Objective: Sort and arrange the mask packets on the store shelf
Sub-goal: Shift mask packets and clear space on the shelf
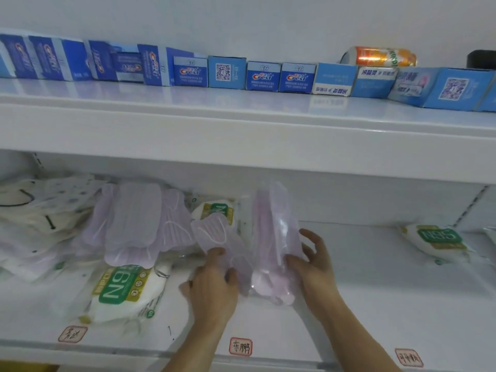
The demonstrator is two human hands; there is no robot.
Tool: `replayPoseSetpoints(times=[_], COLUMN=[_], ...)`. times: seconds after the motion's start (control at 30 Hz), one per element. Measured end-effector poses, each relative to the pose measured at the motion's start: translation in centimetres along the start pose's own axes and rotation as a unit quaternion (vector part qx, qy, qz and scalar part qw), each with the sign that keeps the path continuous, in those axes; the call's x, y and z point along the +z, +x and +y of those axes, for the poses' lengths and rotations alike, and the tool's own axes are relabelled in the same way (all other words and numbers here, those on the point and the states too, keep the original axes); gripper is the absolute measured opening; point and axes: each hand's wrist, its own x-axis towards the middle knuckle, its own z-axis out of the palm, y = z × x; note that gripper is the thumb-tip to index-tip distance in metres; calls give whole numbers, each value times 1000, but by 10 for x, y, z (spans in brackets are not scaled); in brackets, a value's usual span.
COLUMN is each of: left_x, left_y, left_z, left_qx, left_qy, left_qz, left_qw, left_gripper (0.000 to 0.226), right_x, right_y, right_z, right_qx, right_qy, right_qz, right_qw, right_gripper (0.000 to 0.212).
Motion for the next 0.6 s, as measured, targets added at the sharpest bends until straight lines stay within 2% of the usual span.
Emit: replayPoseSetpoints(times=[0.03,0.1,0.17,0.23,0.3,0.37,0.5,0.57,0.6], left_x=[-1,-5,-11,-11,-8,-8,-22,-24,-24], left_y=[0,-1,-3,-4,-4,-2,-1,0,1], left_z=[-1,-5,-5,-5,-8,-12,-10,-10,-11], left_qx=[18,25,17,4,11,6,-18,-19,-19], left_qy=[-20,-127,-254,-327,-343,-352,-419,-425,-426], left_qz=[-2,-12,-9,-21,-41,-49,-59,-34,-15], left_qw=[1000,991,967,945,938,935,906,904,904], left_gripper=[36,29,21,26,40,50,53,44,50], right_x=[9,17,17,20,29,38,53,62,66], right_y=[-2,-5,-6,-10,-17,-24,-33,-35,-35], right_z=[8,17,21,21,20,19,15,20,26], right_qx=[-7,-25,-27,-15,-33,-63,-122,-144,-138], right_qy=[4,4,17,44,25,-47,-194,-232,-228], right_qz=[-4,-2,-12,-43,-68,-84,-98,-100,-89], right_qw=[1000,1000,999,998,997,993,969,957,960], right_gripper=[63,55,50,51,51,53,58,58,61])
